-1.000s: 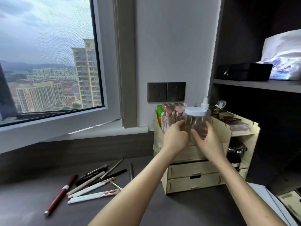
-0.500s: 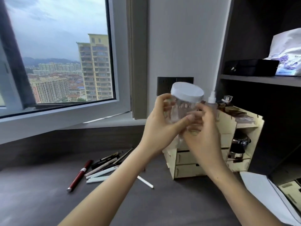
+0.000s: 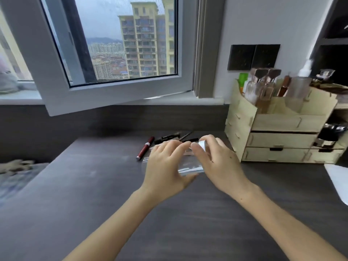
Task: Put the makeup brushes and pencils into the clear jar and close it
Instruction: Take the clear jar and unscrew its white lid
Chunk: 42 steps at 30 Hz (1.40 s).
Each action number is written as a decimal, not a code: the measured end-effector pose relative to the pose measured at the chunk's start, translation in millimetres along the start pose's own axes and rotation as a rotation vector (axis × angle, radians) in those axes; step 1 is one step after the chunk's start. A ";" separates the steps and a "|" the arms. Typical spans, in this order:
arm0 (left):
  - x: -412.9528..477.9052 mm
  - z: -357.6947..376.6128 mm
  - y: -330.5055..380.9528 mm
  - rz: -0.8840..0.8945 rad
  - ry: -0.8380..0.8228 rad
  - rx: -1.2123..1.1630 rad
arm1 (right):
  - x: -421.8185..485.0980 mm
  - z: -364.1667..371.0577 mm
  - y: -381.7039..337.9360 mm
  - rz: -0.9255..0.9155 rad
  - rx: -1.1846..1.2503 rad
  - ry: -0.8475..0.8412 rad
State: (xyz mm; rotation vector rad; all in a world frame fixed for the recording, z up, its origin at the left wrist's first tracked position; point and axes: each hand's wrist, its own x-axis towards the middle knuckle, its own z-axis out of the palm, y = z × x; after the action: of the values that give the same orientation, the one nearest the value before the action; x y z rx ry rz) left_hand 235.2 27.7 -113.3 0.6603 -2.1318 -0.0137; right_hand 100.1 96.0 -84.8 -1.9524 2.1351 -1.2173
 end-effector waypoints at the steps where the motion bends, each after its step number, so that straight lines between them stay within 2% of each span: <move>1: -3.5 -4.7 -1.2 -0.011 -0.019 -0.034 | -3.2 7.4 -3.0 -0.045 -0.062 0.077; 3: -5.6 -17.7 -5.1 -0.087 -0.085 -0.123 | -5.6 17.0 -6.8 -0.117 -0.112 0.156; 5: -4.9 -27.0 -15.7 -0.248 -0.232 -0.370 | -3.8 18.6 -10.1 -0.249 -0.087 0.141; 7: -4.2 -33.6 -24.2 -0.360 -0.402 -0.752 | 0.1 15.7 -10.9 -0.417 -0.049 0.033; 9: -5.2 -38.6 -26.5 -0.397 -0.463 -0.946 | 6.1 3.9 -10.6 -0.432 0.125 -0.215; 11: -4.4 -37.6 -29.2 -0.399 -0.507 -0.963 | 12.8 -13.4 -9.6 -0.274 0.275 -0.435; 15: 7.9 -36.1 -32.7 -0.378 -0.539 -0.828 | 25.7 -34.3 -11.9 -0.222 -0.052 -0.504; 16: 10.4 -35.5 -33.7 -0.377 -0.542 -0.807 | 26.7 -35.5 -13.5 -0.214 -0.059 -0.549; 18: 14.2 -35.7 -33.6 -0.361 -0.568 -0.818 | 26.0 -43.3 -17.0 -0.223 0.063 -0.595; 20: 15.3 -37.9 -37.7 -0.370 -0.585 -0.895 | 26.9 -55.9 -16.1 -0.225 0.247 -0.553; 22: 13.4 -39.6 -47.6 -0.443 -0.533 -1.010 | 28.9 -65.4 -6.0 -0.153 0.505 -0.423; 24: 9.9 -39.3 -61.1 -0.568 -0.384 -1.115 | 27.1 -64.1 14.0 -0.036 0.706 -0.306; 25: 7.6 -38.6 -67.9 -0.628 -0.291 -1.148 | 23.2 -57.0 26.6 0.039 0.724 -0.284; 28: -0.2 -35.0 -84.5 -0.764 -0.033 -1.162 | 0.1 -19.9 70.6 0.252 0.556 -0.290; 31: -7.9 -30.7 -92.5 -0.816 0.142 -1.108 | -21.8 9.7 101.7 0.318 0.342 -0.268; 35: -19.0 -22.9 -102.1 -0.798 0.311 -1.022 | -33.9 19.2 115.9 0.253 -0.001 -0.324; 38: -23.8 -19.4 -107.8 -0.761 0.369 -0.977 | -29.2 18.7 116.1 0.186 -0.051 -0.360; 40: -22.1 -18.2 -108.2 -0.737 0.378 -0.943 | -11.0 22.0 112.8 0.123 -0.049 -0.227; 42: -20.6 -16.4 -107.8 -0.700 0.361 -0.881 | 15.3 33.8 108.7 0.057 -0.162 -0.095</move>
State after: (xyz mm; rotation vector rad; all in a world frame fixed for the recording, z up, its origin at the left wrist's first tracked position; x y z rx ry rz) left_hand 306.0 -51.7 -144.9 0.7418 -1.2595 -1.0591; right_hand 21.1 57.2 -158.6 -1.9485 2.2889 -0.9498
